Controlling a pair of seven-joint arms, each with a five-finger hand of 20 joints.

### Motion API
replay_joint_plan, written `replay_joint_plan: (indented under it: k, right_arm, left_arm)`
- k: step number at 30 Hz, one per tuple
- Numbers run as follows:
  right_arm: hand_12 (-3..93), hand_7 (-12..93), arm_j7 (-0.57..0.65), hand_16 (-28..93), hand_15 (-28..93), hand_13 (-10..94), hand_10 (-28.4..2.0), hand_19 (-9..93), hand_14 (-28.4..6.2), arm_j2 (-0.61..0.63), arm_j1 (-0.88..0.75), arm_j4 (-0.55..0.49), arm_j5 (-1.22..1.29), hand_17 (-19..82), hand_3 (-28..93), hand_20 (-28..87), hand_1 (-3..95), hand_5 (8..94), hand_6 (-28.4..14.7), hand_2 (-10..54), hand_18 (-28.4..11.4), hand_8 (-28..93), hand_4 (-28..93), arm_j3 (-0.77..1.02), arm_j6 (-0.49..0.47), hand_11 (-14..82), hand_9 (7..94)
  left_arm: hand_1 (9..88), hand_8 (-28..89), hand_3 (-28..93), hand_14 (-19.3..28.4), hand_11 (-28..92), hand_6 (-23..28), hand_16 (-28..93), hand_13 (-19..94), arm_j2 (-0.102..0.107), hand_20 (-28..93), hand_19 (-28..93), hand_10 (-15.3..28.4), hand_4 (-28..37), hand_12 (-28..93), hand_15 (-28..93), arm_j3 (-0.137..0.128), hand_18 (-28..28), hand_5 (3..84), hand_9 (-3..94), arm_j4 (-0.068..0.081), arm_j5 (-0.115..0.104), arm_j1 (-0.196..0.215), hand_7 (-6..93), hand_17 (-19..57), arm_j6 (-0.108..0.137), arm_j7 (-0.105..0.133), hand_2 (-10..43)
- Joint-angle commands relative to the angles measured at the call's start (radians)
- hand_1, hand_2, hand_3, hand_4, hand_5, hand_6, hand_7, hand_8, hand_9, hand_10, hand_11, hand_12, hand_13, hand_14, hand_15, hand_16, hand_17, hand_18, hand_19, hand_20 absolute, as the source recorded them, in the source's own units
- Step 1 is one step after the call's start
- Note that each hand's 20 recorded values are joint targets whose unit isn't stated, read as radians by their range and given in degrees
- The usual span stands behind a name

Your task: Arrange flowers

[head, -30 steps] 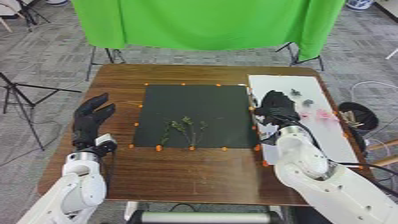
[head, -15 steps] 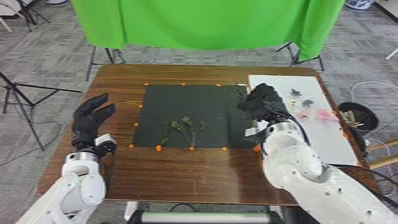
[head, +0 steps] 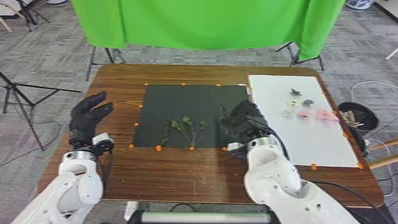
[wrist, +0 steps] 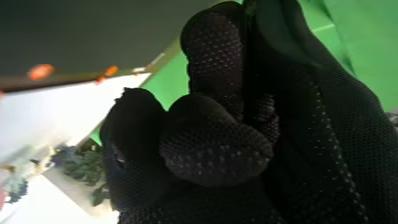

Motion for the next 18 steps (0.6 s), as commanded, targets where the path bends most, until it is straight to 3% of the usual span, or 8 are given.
replay_joint_plan:
  k: [1, 6, 18]
  right_arm:
    - [19.3, 30, 0.023, 17, 65, 94, -10.8, 90, 1.1, -0.025, -0.045, 0.02, -0.013, 77, 58, 39, 61.3, 82.6, -6.8, -9.5, -6.2, 15, -1, 0.006, -0.012, 42.5, 93.7]
    - [18.8, 30, 0.028, 17, 65, 94, -10.9, 90, 1.1, -0.039, -0.084, 0.028, -0.019, 77, 58, 39, 61.3, 82.5, -6.7, -9.5, -6.1, 14, -1, 0.017, -0.019, 42.2, 93.7]
    - [18.1, 31, 0.031, 17, 64, 94, -10.9, 89, 0.8, -0.039, -0.059, 0.051, 0.017, 77, 58, 38, 61.0, 82.4, -6.5, -9.5, -5.9, 14, -1, -0.008, -0.021, 41.7, 93.7]
  left_arm:
    - [58.1, -13, 69, 13.3, 27, 0.2, -1, 40, -0.003, 29, 23, 10.3, -4.4, 13, 30, -0.012, 12.3, 48.7, 35.9, -0.009, 0.002, 0.012, 31.0, 22.8, -0.003, 0.004, -2.9]
    - [57.9, -13, 69, 13.4, 27, 0.2, -1, 40, -0.004, 30, 23, 10.4, -5.0, 13, 30, -0.014, 12.3, 48.8, 36.3, -0.013, -0.002, 0.018, 31.1, 22.9, 0.0, 0.002, -3.0]
    - [57.2, -13, 69, 13.5, 27, 0.2, -1, 40, -0.007, 30, 22, 10.7, -5.0, 13, 30, -0.005, 12.3, 49.0, 36.9, -0.004, -0.004, 0.007, 30.8, 22.8, -0.011, 0.001, -3.3]
